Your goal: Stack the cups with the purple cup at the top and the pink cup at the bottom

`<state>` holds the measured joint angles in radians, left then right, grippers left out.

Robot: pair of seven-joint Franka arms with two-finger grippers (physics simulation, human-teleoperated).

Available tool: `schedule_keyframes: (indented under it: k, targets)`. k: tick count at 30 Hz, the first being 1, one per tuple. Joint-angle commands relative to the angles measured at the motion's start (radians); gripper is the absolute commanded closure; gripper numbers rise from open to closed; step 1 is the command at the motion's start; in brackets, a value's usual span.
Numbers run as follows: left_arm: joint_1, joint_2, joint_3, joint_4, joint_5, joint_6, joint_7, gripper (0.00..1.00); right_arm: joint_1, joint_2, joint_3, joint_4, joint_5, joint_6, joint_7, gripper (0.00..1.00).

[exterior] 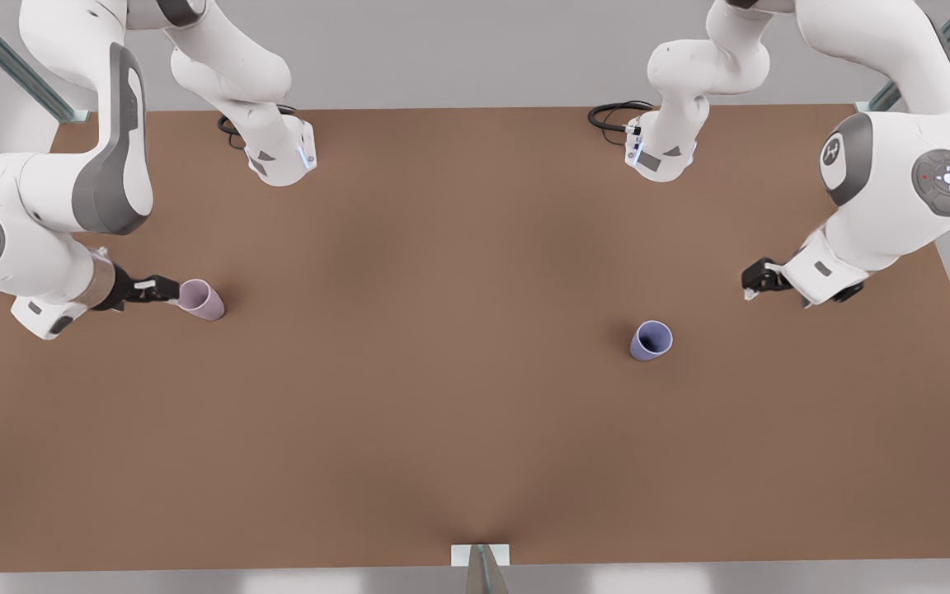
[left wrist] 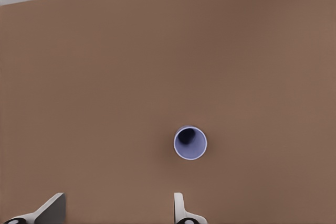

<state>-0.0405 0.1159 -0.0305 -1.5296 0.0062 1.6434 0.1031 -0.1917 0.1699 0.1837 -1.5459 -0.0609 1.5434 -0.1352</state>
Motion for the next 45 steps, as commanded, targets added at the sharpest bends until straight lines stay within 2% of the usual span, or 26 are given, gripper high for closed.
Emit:
schedule_keyframes:
  k: [1, 6, 13, 17, 21, 26, 29, 34, 37, 38, 45]
  targets:
    - [0.001, -0.001, 0.0, 0.0, 0.001, 0.036, 0.038, 0.0, 0.003, -0.001, 0.0, 0.001, 0.0, 0.037, -0.044, 0.0]
    - [0.008, 0.019, 0.0, 0.006, 0.001, -0.077, 0.055, 0.0, 0.005, -0.001, 0.0, 0.001, -0.004, 0.035, 0.012, 0.0]
    - [0.008, 0.024, -0.012, -0.012, 0.009, -0.106, 0.041, 0.0, -0.005, -0.009, 0.0, -0.042, -0.005, 0.049, 0.009, 0.0]
    - [0.008, 0.024, -0.011, -0.023, 0.011, -0.108, 0.04, 0.0, -0.023, -0.173, -0.001, -0.316, -0.008, 0.178, 0.009, 0.0]
    - [0.008, 0.024, -0.011, -0.023, 0.011, -0.119, 0.041, 0.0, -0.068, -0.218, -0.023, -0.497, 0.0, 0.326, 0.009, 0.0]
    - [0.008, 0.024, -0.008, -0.023, 0.012, -0.123, 0.052, 0.0, -0.156, -0.087, -0.066, -0.545, 0.016, 0.484, -0.012, 0.0]
    - [0.008, 0.024, -0.008, -0.023, 0.012, -0.126, 0.05, 0.0, -0.232, -0.079, -0.066, -0.665, 0.056, 0.647, -0.133, 0.0]
    - [0.008, 0.024, -0.008, -0.023, 0.012, -0.129, 0.049, 0.0, -0.33, -0.05, -0.066, -0.688, 0.056, 0.705, -0.261, 0.0]
    - [0.008, 0.024, -0.008, -0.023, 0.012, -0.136, 0.049, 0.0, -0.316, -0.046, -0.055, -0.7, 0.053, 0.733, -0.262, 0.0]
    - [0.008, 0.024, -0.008, -0.023, 0.012, -0.136, 0.049, 0.0, -0.315, -0.038, -0.027, -0.698, 0.053, 0.731, -0.264, 0.0]
    - [0.008, 0.024, -0.008, -0.023, 0.012, -0.14, 0.047, 0.0, -0.316, -0.092, -0.023, -0.777, 0.03, 0.712, -0.366, 0.0]
